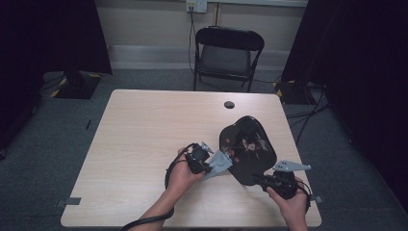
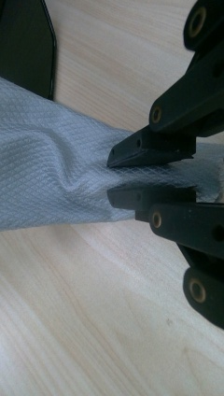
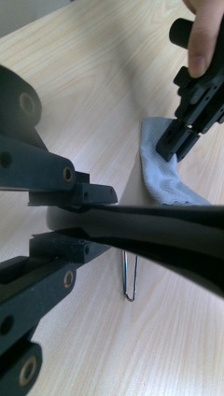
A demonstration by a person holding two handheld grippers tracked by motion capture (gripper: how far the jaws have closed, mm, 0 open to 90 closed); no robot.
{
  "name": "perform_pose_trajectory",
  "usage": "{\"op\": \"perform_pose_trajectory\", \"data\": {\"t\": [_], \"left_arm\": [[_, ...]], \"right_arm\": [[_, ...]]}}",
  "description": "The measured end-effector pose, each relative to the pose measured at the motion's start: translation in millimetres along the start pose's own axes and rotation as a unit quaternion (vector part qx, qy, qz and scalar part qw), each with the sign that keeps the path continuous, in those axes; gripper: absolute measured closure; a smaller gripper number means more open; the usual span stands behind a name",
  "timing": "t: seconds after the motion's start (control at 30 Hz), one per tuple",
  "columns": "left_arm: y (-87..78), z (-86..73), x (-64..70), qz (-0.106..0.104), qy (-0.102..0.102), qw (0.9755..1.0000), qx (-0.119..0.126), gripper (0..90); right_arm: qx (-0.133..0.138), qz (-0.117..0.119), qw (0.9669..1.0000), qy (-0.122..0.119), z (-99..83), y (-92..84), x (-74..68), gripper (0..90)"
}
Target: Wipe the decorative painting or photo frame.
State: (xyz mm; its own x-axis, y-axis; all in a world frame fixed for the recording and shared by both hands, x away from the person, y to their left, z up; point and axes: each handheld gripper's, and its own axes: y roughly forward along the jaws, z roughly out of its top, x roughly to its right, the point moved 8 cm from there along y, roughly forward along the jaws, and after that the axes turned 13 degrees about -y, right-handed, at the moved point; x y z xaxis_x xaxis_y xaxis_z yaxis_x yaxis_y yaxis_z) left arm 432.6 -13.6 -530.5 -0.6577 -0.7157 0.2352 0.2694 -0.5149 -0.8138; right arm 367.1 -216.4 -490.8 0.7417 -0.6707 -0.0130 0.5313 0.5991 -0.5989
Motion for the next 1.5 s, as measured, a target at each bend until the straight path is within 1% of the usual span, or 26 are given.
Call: {"op": "perform_pose_trajectory", "data": {"t": [0.03,0.1,0.17,0.2,0.3,0.37,0.4,0.43,0.53,0.6,0.63,0.7,0.77,0.8,0.83,0.93,0.97,1.0,1.03,1.1,1.13,1.27,1.3,1.33,1.43,1.5], "left_arm": [[0.9,-0.8,0.5,-0.001,-0.001,1.0,0.006,78.6],[1.0,-2.3,0.7,-0.003,0.008,1.0,-0.004,76.5],[2.1,-4.4,0.8,-0.002,0.021,0.9997,-0.014,70.4],[2.1,-4.4,0.8,-0.002,0.021,0.9997,-0.014,68.5],[1.7,-6.9,1.5,0.0,0.038,0.9991,-0.019,66.9],[1.1,-8.2,2.9,0.002,0.041,0.9989,-0.023,67.3],[0.7,-9.0,4.2,0.0,0.04,0.9989,-0.026,69.6],[0.1,-10.5,6.8,-0.003,0.04,0.9987,-0.033,76.0],[-2.4,-10.9,9.8,0.0,0.031,0.9985,-0.046,80.1],[-5.8,-10.0,10.6,-0.009,0.026,0.9988,-0.04,80.4],[-10.2,-7.9,11.2,-0.019,0.013,0.9993,-0.03,80.5],[-19.1,-3.8,10.8,-0.026,0.009,0.9994,-0.02,80.5],[-33.6,5.6,10.0,-0.032,0.0,0.9995,-0.002,80.6],[-33.6,5.6,10.0,-0.032,0.0,0.9995,-0.002,80.6],[-48.4,16.7,8.3,-0.033,-0.011,0.9991,0.023,80.6],[-70.9,33.8,7.0,-0.025,-0.017,0.9979,0.057,80.7],[-77.0,39.3,7.6,-0.029,-0.018,0.9971,0.068,80.8],[-77.0,39.3,7.6,-0.029,-0.018,0.9971,0.068,80.8],[-87.8,49.0,8.4,-0.029,-0.021,0.9962,0.08,80.8],[-90.8,52.5,8.5,-0.028,-0.019,0.9961,0.081,80.8],[-98.0,62.8,9.5,-0.025,-0.017,0.9953,0.092,80.8],[-97.5,71.3,9.0,-0.011,-0.011,0.9959,0.09,80.7],[-89.7,72.6,8.0,-0.012,-0.016,0.996,0.087,80.6],[-89.7,72.6,8.0,-0.012,-0.016,0.996,0.087,80.6],[-70.4,64.8,2.9,-0.011,-0.025,0.9973,0.069,80.6],[-61.7,60.7,1.2,-0.014,-0.029,0.9973,0.066,80.6]], "right_arm": [[0.0,0.0,1.0,0.0,0.0,0.0,0.0,79.0],[0.0,0.0,1.0,0.0,0.0,0.0,0.0,79.0],[0.0,0.0,1.0,0.0,0.1,0.0,0.0,79.0],[0.0,0.0,1.0,0.0,0.1,0.0,0.0,79.0],[0.002,0.0,1.0,0.0,0.0,0.2,0.1,79.0],[0.0,-0.001,1.0,0.001,-0.2,0.2,-0.1,79.0],[0.0,0.0,1.0,0.001,-0.3,0.2,-0.1,78.9],[0.0,0.0,1.0,0.001,-0.4,0.2,0.0,79.0],[0.0,-0.001,1.0,0.001,-0.6,0.4,0.2,79.0],[-0.002,0.0,1.0,0.001,-0.9,0.7,0.1,79.0],[-0.002,0.0,1.0,0.001,-1.0,0.7,0.0,79.0],[-0.003,0.0,1.0,0.001,-1.0,0.7,0.1,79.0],[-0.003,0.0,1.0,0.001,-0.9,0.7,0.0,79.0],[-0.004,0.0,1.0,0.001,-0.8,0.7,0.0,79.0],[-0.004,0.0,1.0,0.001,-0.8,0.7,-0.1,79.0],[-0.004,0.0,1.0,0.002,-1.3,0.6,-0.2,79.0],[-0.004,0.0,1.0,0.002,-1.3,0.6,-0.3,79.0],[-0.004,0.0,1.0,0.002,-1.3,0.6,-0.3,79.0],[-0.005,0.0,1.0,0.001,-1.2,0.6,-0.4,79.0],[-0.005,0.0,1.0,0.001,-1.3,0.6,-0.2,79.0],[-0.005,0.001,1.0,0.002,-1.3,0.6,-0.2,79.0],[-0.005,0.0,1.0,0.001,-1.3,0.6,-0.2,79.0],[-0.005,0.001,1.0,0.001,-1.3,0.6,-0.1,79.0],[-0.005,0.001,1.0,0.001,-1.3,0.6,-0.1,79.0],[-0.005,0.001,1.0,0.001,-1.4,0.4,-0.1,79.0],[-0.004,0.002,1.0,0.001,-1.4,0.4,0.2,79.0]]}}
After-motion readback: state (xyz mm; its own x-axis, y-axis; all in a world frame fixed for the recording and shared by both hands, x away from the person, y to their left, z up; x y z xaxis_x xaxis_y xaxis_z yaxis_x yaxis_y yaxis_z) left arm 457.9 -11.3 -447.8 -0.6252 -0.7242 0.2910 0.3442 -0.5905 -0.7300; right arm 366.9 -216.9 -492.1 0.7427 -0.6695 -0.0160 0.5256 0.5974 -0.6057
